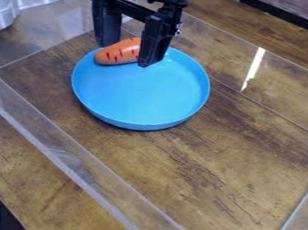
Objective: Put the carrot in the blue tray
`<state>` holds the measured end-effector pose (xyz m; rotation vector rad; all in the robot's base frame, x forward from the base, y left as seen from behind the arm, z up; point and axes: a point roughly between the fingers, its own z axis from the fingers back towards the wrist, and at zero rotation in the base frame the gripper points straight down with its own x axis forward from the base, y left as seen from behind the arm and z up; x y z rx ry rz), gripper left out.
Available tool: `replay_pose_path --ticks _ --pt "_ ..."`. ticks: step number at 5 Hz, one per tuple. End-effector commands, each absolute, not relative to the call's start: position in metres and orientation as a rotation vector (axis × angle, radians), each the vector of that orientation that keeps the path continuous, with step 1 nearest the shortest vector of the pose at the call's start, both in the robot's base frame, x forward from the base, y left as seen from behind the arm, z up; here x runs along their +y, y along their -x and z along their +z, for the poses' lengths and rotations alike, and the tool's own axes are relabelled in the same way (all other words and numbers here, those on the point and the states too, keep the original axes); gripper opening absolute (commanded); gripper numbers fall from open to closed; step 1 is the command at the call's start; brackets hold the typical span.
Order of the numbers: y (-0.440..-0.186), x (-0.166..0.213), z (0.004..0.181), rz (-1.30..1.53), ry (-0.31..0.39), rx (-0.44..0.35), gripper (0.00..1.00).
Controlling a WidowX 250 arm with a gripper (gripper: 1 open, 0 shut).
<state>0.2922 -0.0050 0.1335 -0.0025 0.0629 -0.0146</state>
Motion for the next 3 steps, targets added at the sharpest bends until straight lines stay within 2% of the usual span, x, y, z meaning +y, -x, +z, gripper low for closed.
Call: replay_pose_path --ticks 1,3 --pt "-0.2891 -0.0015 0.1305 -0.012 0.001 0.072 1.0" --pt "-0.2836 0.0078 0.1304 0.003 0.006 0.078 1.0"
